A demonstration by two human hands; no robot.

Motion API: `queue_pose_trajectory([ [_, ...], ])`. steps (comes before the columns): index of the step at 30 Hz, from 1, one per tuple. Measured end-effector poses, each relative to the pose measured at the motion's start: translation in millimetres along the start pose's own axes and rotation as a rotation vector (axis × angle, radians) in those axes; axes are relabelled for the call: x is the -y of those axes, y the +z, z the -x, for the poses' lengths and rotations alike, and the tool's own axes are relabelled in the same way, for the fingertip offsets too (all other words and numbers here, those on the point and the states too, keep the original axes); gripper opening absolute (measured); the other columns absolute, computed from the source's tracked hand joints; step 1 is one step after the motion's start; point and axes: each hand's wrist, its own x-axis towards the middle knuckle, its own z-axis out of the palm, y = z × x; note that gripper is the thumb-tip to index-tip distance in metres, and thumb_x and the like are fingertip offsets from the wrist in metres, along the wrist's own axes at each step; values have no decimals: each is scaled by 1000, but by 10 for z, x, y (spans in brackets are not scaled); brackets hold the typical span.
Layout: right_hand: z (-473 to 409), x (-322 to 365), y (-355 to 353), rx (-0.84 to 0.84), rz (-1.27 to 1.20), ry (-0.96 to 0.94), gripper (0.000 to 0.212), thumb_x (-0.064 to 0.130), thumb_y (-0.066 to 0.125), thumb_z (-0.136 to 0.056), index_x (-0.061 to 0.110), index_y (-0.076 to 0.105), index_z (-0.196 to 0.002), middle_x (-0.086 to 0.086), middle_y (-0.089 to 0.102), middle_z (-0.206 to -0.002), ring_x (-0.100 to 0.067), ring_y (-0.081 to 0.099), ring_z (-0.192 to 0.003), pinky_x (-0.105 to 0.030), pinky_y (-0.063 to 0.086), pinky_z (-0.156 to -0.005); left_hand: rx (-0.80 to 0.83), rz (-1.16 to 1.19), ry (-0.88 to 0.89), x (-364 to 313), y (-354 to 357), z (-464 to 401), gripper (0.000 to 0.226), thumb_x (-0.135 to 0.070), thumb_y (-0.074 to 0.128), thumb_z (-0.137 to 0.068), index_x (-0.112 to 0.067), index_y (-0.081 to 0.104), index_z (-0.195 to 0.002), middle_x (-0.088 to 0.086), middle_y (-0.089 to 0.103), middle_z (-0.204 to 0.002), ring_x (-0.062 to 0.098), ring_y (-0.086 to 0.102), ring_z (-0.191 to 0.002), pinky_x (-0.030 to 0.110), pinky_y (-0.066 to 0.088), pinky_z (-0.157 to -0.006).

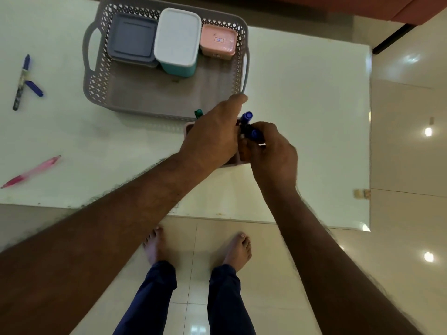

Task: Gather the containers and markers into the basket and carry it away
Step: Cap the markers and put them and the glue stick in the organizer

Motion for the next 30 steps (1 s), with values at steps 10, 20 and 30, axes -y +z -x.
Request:
queue_pose_trajectory([
  [10, 54, -47, 14, 15, 99, -183, 50, 19, 46, -91, 13, 54, -139, -8, 69, -98, -26, 63, -83, -30, 48, -66, 39, 0, -10, 31, -42, 46, 39, -18, 57, -95, -16, 48, -133, 5, 64, -122, 20, 64, -107, 25, 46, -87],
  [20, 24, -83, 81, -86, 74, -190, 47, 21, 45, -90, 15, 59, -134, -3, 70, -99, -22, 64, -84, -29, 51, -65, 39, 0, -13, 90, -22, 90, 47, -18, 56, -96, -18, 43, -141, 2, 61, -131, 17, 62, -111, 19, 39, -84],
  [30, 83, -82, 119, -17, -27, 64, 70, 28, 66, -93, 24, 28, -152, 2, 68, -120, -15, 67, -98, -35, 57, -81, -9, 11, -15, 96, -34, 172, 48, -18, 59, -94, -18, 43, -140, 3, 61, -129, 17, 64, -107, 21, 40, -81],
])
